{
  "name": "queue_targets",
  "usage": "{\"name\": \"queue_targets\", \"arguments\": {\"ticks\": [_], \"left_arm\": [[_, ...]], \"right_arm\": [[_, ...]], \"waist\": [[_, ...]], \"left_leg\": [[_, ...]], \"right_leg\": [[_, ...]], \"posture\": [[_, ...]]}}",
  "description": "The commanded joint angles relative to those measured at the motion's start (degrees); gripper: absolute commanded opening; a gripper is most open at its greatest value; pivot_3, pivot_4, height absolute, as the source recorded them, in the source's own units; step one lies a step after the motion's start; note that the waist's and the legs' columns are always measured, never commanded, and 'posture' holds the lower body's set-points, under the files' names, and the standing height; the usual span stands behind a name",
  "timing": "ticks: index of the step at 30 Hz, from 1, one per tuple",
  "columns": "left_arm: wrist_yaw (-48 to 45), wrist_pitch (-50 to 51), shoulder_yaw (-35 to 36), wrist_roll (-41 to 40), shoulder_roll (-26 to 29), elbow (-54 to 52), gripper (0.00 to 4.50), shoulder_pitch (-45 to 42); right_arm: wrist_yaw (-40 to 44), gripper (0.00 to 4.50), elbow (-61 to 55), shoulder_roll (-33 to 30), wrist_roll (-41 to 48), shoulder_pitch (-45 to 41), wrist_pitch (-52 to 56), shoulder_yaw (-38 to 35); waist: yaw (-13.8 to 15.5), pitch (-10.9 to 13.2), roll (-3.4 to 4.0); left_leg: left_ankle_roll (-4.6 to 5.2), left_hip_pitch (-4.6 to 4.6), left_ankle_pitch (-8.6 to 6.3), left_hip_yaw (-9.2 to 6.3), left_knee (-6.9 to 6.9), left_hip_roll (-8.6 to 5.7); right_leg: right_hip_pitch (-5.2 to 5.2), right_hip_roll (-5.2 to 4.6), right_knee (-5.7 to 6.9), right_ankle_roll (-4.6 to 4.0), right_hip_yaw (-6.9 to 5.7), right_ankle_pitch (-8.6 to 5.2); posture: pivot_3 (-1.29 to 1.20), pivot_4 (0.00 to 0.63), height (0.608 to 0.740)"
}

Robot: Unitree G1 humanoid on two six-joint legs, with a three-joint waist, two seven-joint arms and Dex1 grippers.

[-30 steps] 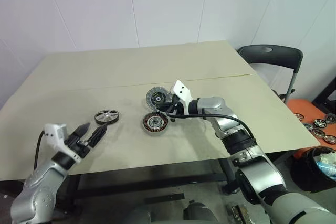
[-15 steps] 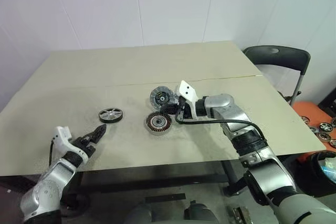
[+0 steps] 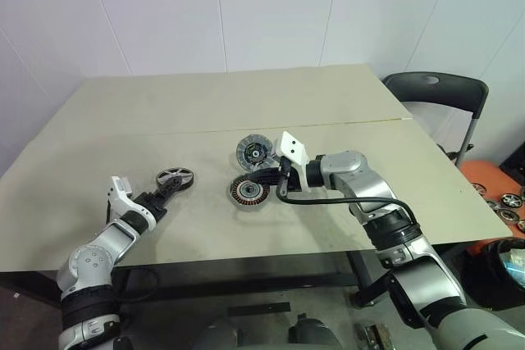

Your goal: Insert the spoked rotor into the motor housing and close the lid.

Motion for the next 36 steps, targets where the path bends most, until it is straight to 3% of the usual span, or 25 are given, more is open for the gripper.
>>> {"name": "queue_targets", "arguments": {"ticks": [1,3,13,23,28,36], "left_arm": [[2.9,0.5,1.9,-0.4,-0.8,2.9,4.5,-1.8],[4.1,1.2,2.6,-0.9,-1.3,3.2,4.5,-2.2],[7.0,3.0,4.7,-1.9,-1.9,4.9,1.17,-2.7],[8.3,5.2,7.1,-6.3,-2.8,1.1,1.17,-2.5],[7.7,7.3,9.0,-13.1,-4.5,-2.0,1.17,-3.7],[4.1,12.8,3.5,-17.1,-4.9,-4.7,1.17,-4.8]], "right_arm": [[-0.7,0.03,-2.5,0.0,0.6,-0.1,0.1,-0.2],[-1.0,0.03,-2.7,-0.1,0.7,0.0,0.3,-0.3],[-2.1,0.0,-2.7,-0.6,0.6,-0.1,0.6,-0.2],[-2.3,0.0,-2.6,-0.9,1.0,-0.1,0.7,-0.5],[-1.9,0.0,-2.0,-2.3,1.2,0.0,0.6,-1.2],[-0.5,0.0,-0.3,-6.8,1.9,0.0,0.5,-3.2]], "waist": [[0.0,0.0,0.0],[0.0,0.0,0.0],[0.0,0.0,-0.01],[-0.1,0.0,-0.02],[-0.1,0.0,-0.09],[-0.1,0.1,-0.19]], "left_leg": [[0.0,0.04,0.0,-0.01,0.01,0.0],[0.0,0.17,0.0,0.01,0.01,0.0],[0.0,0.05,-0.01,-0.04,-0.05,-0.01],[0.01,-0.51,-0.01,-0.14,-0.06,-0.01],[0.01,-0.62,-0.01,-0.14,-0.06,-0.02],[0.01,-0.64,-0.01,0.08,-0.05,-0.02]], "right_leg": [[-0.01,0.0,0.0,0.0,-0.03,-0.02],[0.02,-0.02,0.0,-0.01,-0.04,-0.04],[0.0,-0.03,-0.14,0.12,-0.03,0.07],[-0.39,-0.03,-0.19,-0.03,-0.02,0.24],[-0.5,-0.04,-0.2,0.0,-0.02,0.26],[-0.5,0.02,-0.2,-0.01,-0.02,0.26]], "posture": [[0.0,0.0,0.74],[0.0,0.0,0.74],[0.0,0.0,0.74],[0.0,0.0,0.74],[0.0,0.0,0.74],[0.0,0.0,0.74]]}}
